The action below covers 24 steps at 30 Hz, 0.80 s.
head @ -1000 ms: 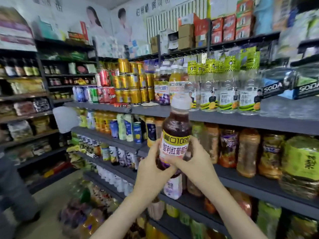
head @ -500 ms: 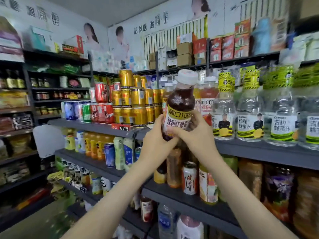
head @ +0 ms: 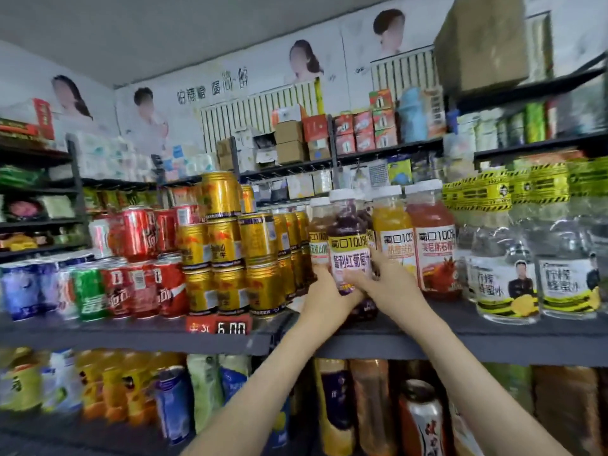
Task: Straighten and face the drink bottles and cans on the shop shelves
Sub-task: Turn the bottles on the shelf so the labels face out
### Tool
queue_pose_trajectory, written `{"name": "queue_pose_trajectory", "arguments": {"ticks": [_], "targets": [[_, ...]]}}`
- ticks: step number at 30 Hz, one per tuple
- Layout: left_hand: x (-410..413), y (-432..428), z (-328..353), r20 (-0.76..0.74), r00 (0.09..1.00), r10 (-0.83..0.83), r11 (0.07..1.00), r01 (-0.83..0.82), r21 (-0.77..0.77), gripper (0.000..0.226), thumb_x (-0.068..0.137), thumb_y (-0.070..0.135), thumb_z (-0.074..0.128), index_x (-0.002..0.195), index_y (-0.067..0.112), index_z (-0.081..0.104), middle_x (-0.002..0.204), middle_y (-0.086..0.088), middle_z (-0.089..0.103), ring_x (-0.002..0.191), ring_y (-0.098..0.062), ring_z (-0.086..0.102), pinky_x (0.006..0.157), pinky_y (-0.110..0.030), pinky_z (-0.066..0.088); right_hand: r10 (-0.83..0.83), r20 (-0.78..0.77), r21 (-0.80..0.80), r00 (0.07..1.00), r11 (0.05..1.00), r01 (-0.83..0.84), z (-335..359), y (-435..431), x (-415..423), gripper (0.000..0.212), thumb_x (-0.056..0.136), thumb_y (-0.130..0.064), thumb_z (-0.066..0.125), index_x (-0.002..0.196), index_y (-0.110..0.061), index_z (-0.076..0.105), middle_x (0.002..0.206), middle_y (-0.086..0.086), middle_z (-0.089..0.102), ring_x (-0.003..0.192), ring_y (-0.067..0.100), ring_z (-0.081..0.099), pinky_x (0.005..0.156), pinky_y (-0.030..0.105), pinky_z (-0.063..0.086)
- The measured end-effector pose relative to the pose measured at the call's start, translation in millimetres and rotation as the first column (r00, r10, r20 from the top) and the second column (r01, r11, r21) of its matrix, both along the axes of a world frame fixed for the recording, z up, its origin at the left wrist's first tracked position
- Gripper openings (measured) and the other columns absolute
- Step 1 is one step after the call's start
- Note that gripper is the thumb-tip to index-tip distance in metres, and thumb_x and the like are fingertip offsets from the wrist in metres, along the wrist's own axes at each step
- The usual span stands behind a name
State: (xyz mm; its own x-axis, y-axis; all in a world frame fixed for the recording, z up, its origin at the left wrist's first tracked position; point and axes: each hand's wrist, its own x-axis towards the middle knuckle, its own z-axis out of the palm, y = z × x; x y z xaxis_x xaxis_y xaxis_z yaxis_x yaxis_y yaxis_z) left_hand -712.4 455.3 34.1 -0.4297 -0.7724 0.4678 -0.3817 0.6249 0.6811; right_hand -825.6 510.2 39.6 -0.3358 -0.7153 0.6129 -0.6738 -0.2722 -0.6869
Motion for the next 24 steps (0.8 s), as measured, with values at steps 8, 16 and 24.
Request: {"name": "queue_pose_trajectory", "arguments": {"ticks": [8, 16, 24], "targets": [[-12, -28, -5, 0.041, 0.964, -0.262, 0.965, 0.261, 0.01, 0.089, 0.07, 0.027, 0.082, 0.138, 0.013, 0.026, 0.124, 0.006, 0.053, 0.11, -0.011, 0.053, 0.088, -0.023, 0.041, -0.198, -0.081, 0.077, 0.977, 0.976, 0.205, 1, 6, -2, 0.027, 0.088, -0.023, 0.064, 0.112, -0.01, 0.063, 0.106, 0.003, 0.068, 0.093, 0.015, 0.058, 0.068, 0.023, 0.035], [-4, -15, -9, 0.109, 0.989, -0.096, 0.988, 0.108, -0.114, 0.088, 0.078, 0.04, 0.071, 0.146, 0.014, 0.021, 0.14, -0.004, 0.047, 0.124, -0.024, 0.049, 0.101, -0.041, 0.044, -0.372, -0.151, -0.013, 0.916, 0.927, 0.374, -15, 41, 18, 0.03, 0.087, -0.016, 0.063, 0.116, -0.012, 0.056, 0.102, 0.006, 0.063, 0.096, 0.025, 0.06, 0.082, 0.034, 0.046], [77, 79, -70, -0.015, 0.996, -0.084, 0.948, 0.076, -0.31, 0.04, 0.094, 0.014, 0.05, 0.133, 0.017, 0.045, 0.13, -0.005, 0.052, 0.117, -0.02, 0.05, 0.095, -0.033, 0.045, -0.066, -0.107, -0.163, 0.992, 0.985, 0.048, -85, 95, 91, 0.024, 0.086, -0.003, 0.06, 0.096, -0.024, 0.057, 0.087, -0.009, 0.061, 0.08, -0.005, 0.056, 0.069, 0.001, 0.039]]}}
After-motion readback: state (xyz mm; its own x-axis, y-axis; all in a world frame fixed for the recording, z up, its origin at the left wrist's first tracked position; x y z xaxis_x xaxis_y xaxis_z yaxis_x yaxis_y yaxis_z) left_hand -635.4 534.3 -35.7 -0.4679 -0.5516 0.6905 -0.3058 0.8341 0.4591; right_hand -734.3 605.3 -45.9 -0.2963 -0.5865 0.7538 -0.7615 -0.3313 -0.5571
